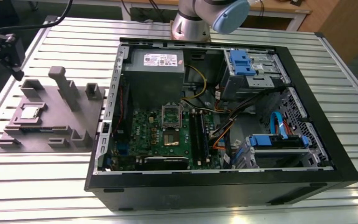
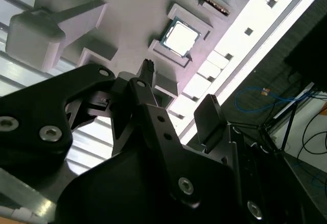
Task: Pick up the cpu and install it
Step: 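Pick up the cpu and move it towards the insertion slot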
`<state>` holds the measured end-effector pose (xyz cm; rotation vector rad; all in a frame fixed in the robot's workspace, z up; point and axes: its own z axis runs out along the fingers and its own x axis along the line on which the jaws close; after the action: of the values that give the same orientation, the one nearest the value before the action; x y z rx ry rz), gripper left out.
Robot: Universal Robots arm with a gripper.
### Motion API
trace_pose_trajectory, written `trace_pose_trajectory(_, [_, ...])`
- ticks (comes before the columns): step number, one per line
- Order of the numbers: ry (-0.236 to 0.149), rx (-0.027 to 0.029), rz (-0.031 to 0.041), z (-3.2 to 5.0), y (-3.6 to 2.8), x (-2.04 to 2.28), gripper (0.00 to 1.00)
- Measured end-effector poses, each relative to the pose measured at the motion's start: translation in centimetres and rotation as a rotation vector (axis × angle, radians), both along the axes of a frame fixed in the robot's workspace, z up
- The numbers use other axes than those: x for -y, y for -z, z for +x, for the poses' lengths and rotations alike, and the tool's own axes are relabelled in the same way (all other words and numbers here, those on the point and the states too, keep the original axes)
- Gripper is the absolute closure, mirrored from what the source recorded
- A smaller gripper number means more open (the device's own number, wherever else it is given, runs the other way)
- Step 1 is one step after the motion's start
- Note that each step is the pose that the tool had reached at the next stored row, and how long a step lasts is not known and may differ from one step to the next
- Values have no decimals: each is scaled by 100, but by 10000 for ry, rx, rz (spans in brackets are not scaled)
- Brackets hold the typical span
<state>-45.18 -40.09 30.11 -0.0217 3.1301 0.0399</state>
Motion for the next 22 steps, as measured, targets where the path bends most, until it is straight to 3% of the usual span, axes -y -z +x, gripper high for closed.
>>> trace_pose_trajectory(13, [-203, 0, 1, -7, 201, 5, 41])
trace_pose_trajectory(22, [-203, 0, 1, -7, 216, 5, 41])
